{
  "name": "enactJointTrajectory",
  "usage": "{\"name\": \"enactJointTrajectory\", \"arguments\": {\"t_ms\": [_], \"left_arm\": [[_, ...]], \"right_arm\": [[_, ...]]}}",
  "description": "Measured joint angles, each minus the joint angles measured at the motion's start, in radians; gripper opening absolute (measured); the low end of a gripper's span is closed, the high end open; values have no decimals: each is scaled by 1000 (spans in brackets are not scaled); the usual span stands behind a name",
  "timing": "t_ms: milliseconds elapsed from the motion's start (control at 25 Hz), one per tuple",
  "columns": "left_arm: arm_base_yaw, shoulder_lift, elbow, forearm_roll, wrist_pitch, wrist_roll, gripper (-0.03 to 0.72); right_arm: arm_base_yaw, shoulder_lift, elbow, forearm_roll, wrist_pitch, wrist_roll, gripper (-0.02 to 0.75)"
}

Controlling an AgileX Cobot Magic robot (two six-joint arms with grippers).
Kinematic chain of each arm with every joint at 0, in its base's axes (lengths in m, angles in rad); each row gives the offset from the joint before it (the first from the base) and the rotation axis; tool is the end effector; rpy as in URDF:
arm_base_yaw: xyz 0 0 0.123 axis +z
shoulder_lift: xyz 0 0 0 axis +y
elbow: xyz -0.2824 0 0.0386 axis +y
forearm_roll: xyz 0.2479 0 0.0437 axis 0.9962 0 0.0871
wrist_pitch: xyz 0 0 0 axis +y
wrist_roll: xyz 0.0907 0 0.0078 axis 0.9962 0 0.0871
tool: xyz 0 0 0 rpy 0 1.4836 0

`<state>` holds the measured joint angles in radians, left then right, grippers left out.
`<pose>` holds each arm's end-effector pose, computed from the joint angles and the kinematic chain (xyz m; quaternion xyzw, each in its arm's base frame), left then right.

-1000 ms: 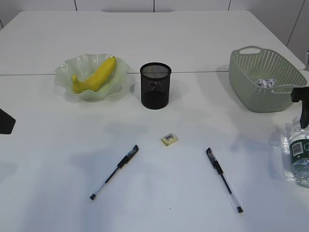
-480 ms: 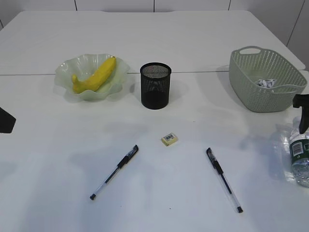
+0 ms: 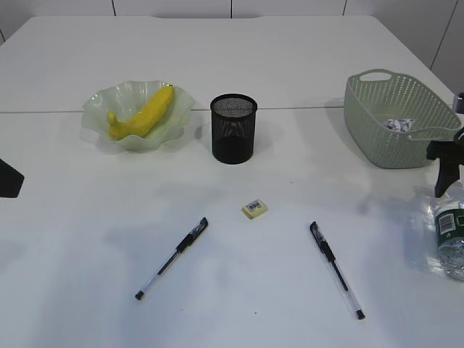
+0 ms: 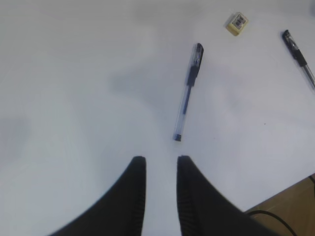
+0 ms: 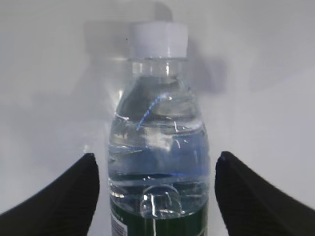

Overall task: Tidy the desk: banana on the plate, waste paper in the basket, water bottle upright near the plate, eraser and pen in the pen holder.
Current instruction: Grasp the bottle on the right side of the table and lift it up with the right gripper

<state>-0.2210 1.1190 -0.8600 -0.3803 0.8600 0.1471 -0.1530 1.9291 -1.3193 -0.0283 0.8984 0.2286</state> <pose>0.1990 -0.0710 0.2993 0.0939 0.9453 -0.1804 0.2550 0.3722 -0.0594 0.1778 0.1813 0.9805 -0.0089 0.0752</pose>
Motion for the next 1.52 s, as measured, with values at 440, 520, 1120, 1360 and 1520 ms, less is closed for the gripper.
{"name": "enactJointTrajectory", "arguments": {"t_ms": [440, 520, 1120, 1360, 1520], "left_arm": [[0, 0, 0, 0, -10, 1, 153], [0, 0, 0, 0, -12, 1, 153], [0, 0, 0, 0, -39, 1, 153], [0, 0, 0, 0, -41, 2, 153], [0, 0, 0, 0, -45, 2, 153]], "right_arm": [[0, 64, -29, 6, -6, 1, 545], [0, 79, -39, 6, -6, 1, 545], [0, 131, -66, 10, -2, 4, 547], [0, 139, -66, 14, 0, 4, 547], [0, 139, -66, 14, 2, 4, 520]]}}
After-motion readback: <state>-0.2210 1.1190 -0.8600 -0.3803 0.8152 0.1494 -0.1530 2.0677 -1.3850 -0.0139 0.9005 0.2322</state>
